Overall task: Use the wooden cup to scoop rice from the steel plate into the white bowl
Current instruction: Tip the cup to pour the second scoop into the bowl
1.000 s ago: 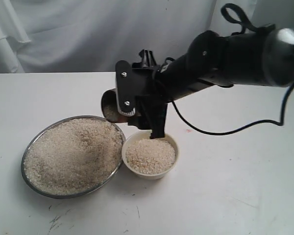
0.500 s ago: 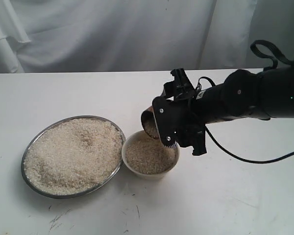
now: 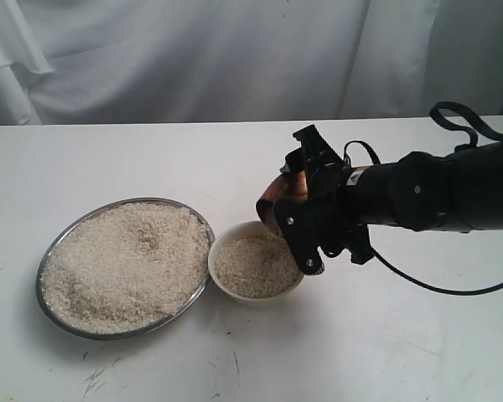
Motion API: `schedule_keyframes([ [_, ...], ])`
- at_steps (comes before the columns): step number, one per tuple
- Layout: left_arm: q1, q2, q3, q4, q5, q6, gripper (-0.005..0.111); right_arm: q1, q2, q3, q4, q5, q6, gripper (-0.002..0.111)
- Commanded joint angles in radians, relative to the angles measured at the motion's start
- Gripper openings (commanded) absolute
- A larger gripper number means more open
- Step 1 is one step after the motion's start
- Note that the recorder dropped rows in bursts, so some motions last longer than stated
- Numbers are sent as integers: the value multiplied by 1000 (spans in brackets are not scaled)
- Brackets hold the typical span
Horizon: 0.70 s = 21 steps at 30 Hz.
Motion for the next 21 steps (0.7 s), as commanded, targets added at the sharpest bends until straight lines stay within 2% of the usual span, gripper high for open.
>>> schedule_keyframes([
  [1, -7, 8, -3, -1, -10, -3, 0, 22, -28, 2, -13, -32, -10, 0],
  [21, -7, 8, -3, -1, -10, -3, 0, 87, -48, 2, -233, -48, -10, 0],
])
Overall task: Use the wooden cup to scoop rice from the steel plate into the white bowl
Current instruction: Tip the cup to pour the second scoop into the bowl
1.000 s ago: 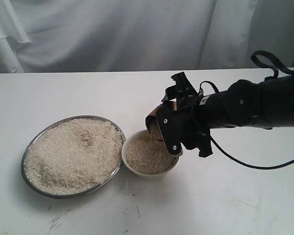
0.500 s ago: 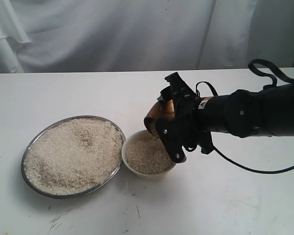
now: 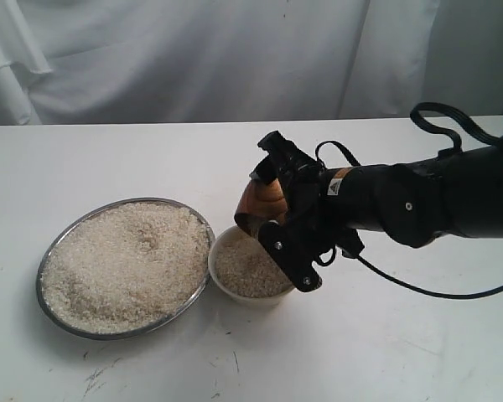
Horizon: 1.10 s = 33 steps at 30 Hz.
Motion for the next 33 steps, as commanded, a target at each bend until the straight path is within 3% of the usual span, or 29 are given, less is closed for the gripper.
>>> schedule_keyframes([
  [1, -7, 8, -3, -1, -10, -3, 0, 20, -15, 0, -32, -42, -4, 0],
  [33, -7, 8, -3, -1, -10, -3, 0, 25, -17, 0, -345, -167, -4, 0],
])
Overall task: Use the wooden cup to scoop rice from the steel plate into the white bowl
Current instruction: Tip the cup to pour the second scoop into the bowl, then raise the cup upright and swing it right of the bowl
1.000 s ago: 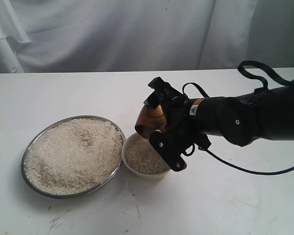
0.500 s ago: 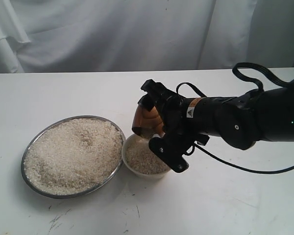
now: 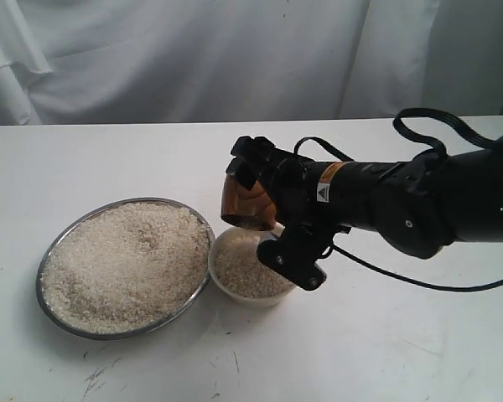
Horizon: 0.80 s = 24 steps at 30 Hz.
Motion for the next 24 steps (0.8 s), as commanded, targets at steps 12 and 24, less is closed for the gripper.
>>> schedule_keyframes([
  [12, -7, 8, -3, -1, -10, -5, 0, 3, -78, 59, -92, -98, -4, 0],
  [24, -7, 8, -3, -1, -10, -2, 0, -9, -84, 73, 467, -116, 116, 0],
])
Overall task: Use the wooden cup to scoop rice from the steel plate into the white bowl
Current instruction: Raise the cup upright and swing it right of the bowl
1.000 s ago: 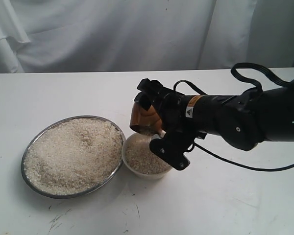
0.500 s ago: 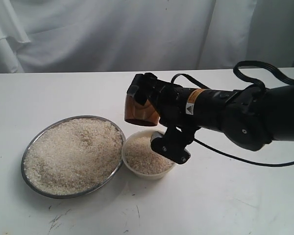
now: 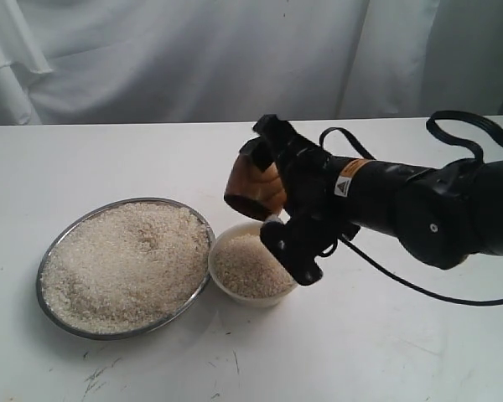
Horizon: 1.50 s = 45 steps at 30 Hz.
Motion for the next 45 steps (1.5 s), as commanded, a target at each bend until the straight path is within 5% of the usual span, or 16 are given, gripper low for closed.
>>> schedule_keyframes([
  [1, -7, 8, -3, -1, -10, -2, 0, -11, -15, 3, 295, -34, 86, 0],
  [10, -7, 8, -3, -1, -10, -5, 0, -55, -21, -128, 258, 51, 798, 0],
  [18, -7, 8, -3, -1, -10, -3, 0, -148, -19, -159, 86, -153, 1620, 0],
  [23, -7, 8, -3, -1, -10, -3, 0, -214, -19, -51, -164, -454, 2022, 0],
  [45, -7, 8, -3, -1, -10, -3, 0, -322, 81, 323, -323, -840, 2201, 0],
])
